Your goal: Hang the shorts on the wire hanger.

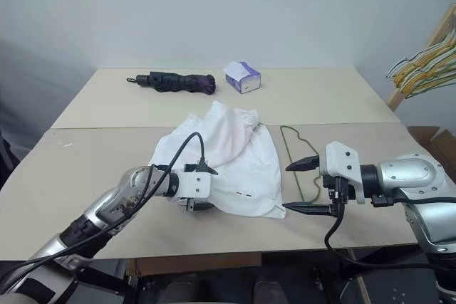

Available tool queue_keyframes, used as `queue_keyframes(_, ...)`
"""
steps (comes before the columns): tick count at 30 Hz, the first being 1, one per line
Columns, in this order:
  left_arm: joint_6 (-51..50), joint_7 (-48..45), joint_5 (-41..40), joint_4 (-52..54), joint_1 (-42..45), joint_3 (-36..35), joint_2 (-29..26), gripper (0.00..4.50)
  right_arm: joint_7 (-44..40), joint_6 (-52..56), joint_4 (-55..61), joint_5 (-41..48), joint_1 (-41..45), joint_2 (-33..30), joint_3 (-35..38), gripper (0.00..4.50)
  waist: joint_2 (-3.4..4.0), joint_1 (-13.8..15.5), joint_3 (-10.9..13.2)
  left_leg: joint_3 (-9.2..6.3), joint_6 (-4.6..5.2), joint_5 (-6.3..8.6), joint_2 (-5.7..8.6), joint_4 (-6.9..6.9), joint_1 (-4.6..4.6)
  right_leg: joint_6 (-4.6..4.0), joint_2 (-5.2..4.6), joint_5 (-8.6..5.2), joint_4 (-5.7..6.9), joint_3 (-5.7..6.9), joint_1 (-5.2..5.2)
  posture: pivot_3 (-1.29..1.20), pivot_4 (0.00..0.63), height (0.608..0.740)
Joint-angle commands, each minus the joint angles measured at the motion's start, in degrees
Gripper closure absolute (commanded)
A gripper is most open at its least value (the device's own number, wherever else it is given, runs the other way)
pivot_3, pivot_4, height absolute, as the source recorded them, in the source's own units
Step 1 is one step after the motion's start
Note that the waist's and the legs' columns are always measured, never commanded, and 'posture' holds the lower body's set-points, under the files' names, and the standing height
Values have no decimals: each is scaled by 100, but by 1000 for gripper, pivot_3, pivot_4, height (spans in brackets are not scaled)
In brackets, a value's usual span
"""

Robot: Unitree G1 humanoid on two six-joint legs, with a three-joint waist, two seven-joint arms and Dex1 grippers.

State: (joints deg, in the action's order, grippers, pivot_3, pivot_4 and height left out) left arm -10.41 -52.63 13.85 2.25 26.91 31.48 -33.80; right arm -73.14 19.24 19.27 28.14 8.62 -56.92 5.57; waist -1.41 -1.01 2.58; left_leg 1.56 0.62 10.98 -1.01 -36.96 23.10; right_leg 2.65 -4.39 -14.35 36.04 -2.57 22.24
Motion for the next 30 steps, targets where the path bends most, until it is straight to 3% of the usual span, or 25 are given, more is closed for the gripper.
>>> queue_keyframes(1, 104, 16, 239, -353, 57, 62, 37, 1287, 22, -106, 93, 37, 106, -20, 169, 0, 1, -2, -1, 0, 0, 0, 0, 0, 0, 0, 0, 0, 0, 0, 0, -74, 0, 740)
queue_keyframes(10, 318, 0, 180, -653, 105, -164, 78, 4326, 178, -125, 140, -26, 57, 28, 154, 0, 1, -28, -1, 0, 0, 0, -1, 0, 2, 1, 1, 1, 1, 0, 2, -80, 0, 740)
queue_keyframes(11, 345, 15, 170, -700, 107, -210, 57, 4445, 193, -126, 138, -34, 63, 37, 146, 0, 1, -35, -1, 0, 0, 0, -1, 0, 2, 1, 1, 1, 1, 0, 2, -80, 0, 740)
queue_keyframes(18, 761, -30, -59, -1060, -26, -852, -612, 4445, 294, -146, 159, -70, 50, 106, 87, 0, 1, -184, -1, -1, 0, 0, -6, 0, 4, 12, 6, 9, 6, -1, 7, -69, 0, 740)
queue_keyframes(25, 1166, 679, 214, -2464, 283, -1511, -1307, 4445, 291, -173, 145, -105, 60, 189, 32, 0, 0, -155, 0, -2, 0, 0, -4, 0, 6, 35, 1, 21, 8, 1, 12, -56, 0, 740)
queue_keyframes(30, 1348, 176, -120, -2691, 324, -1821, -1700, 3150, 256, -202, 81, -131, 162, 242, -65, 0, -1, -128, 0, -1, -1, 0, -2, 0, 19, 34, -3, 22, 7, 3, 24, -56, 0, 740)
